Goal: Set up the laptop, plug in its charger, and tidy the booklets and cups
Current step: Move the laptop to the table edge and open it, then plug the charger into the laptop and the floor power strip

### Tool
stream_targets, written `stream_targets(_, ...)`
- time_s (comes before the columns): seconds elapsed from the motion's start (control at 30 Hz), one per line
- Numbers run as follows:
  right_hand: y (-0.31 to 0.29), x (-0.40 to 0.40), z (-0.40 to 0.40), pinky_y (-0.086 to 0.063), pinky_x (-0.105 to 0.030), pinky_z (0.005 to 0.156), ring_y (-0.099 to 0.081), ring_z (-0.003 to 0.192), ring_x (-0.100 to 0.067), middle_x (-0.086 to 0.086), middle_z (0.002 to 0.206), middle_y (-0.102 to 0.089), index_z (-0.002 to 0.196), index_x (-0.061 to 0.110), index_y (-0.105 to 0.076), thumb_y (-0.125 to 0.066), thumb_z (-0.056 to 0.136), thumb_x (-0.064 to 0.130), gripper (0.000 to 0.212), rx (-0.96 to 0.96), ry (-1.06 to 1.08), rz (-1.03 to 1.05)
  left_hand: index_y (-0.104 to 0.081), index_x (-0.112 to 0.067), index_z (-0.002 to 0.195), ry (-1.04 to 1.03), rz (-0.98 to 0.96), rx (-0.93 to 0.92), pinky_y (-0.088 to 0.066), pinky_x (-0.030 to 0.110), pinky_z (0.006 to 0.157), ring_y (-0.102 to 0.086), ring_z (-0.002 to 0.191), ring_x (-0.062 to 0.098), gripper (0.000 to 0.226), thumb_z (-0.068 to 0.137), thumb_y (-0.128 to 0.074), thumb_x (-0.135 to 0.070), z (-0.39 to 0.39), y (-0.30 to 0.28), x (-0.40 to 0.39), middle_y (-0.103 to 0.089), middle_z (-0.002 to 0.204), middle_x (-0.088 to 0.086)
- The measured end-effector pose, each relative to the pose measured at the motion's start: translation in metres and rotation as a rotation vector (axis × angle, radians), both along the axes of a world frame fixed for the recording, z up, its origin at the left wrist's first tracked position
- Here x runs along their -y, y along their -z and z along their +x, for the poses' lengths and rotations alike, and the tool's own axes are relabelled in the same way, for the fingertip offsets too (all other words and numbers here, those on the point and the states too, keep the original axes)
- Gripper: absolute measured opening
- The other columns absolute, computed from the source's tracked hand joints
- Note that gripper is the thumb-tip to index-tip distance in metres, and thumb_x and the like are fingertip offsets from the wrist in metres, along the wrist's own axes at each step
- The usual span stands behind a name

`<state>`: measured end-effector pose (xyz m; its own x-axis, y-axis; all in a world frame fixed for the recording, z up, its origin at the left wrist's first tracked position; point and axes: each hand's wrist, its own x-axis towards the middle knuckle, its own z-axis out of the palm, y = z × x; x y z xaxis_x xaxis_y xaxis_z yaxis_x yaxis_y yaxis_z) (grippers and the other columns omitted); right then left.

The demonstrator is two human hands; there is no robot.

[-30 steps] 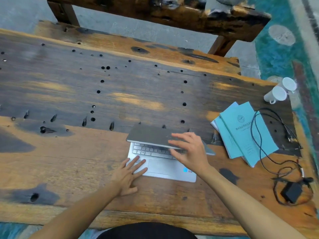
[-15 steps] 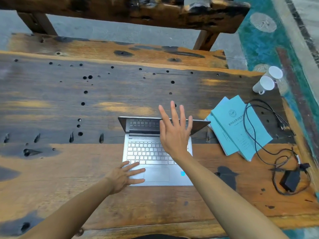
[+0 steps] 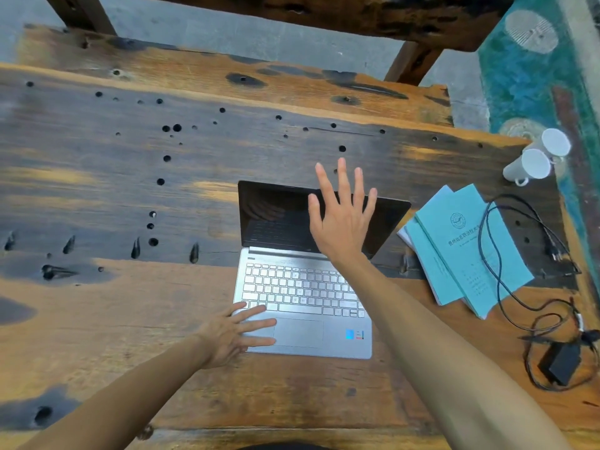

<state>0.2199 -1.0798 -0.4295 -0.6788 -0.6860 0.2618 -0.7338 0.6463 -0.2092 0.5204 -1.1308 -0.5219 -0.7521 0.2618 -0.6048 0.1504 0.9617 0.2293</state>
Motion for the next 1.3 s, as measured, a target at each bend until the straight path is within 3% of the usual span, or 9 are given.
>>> stream_targets(0.63,0.005,0.009,-0.010,-0.008,-0.055,0.123,-0.015,0.156,-0.028,0.000,0.169,-0.019,0.157,0.042,-0.025,-0.034,0.105,0.053,0.055,-0.004,0.008,0.045,0.026,-0.052,0.148,-0.019,-0.016,0.015,0.015,0.052,0.123,0.040,0.144,0.024,0.064,0.108,-0.022,-0.045,0.005,-0.002,-0.007,0.038,0.159,-0.012)
stream_targets(1.0,-0.014,-0.005,-0.004,-0.008,-0.058,0.123,-0.011,0.156,-0.028,-0.001,0.170,-0.015,0.158,0.041,-0.021,-0.034,0.105,0.053,0.057,0.073,-0.051,0.108,0.013,-0.046,0.155,-0.069,-0.065,0.013,0.011,0.050,0.123,0.031,0.149,0.026,0.064,0.109,-0.030,-0.039,0.003,-0.024,-0.023,0.031,0.162,-0.009)
stream_targets(1.17,-0.033,-0.030,0.010,-0.008,-0.057,0.122,-0.011,0.156,-0.029,-0.002,0.170,-0.017,0.158,0.040,-0.023,-0.038,0.103,0.051,0.058,0.072,-0.052,0.080,0.008,-0.040,0.158,-0.207,-0.044,-0.072,0.010,0.049,0.124,0.028,0.151,0.028,0.062,0.105,-0.024,-0.042,-0.005,-0.043,-0.021,0.027,0.164,-0.006)
stream_targets(1.3,-0.036,-0.062,0.031,-0.008,-0.055,0.124,-0.008,0.157,-0.027,0.000,0.170,-0.015,0.159,0.039,-0.022,-0.041,0.102,0.050,0.060,0.068,-0.041,0.091,0.007,-0.043,0.157,-0.495,-0.077,-0.170,0.011,0.048,0.122,0.030,0.150,0.028,0.066,0.098,-0.016,-0.062,-0.012,-0.058,-0.020,0.028,0.163,-0.008)
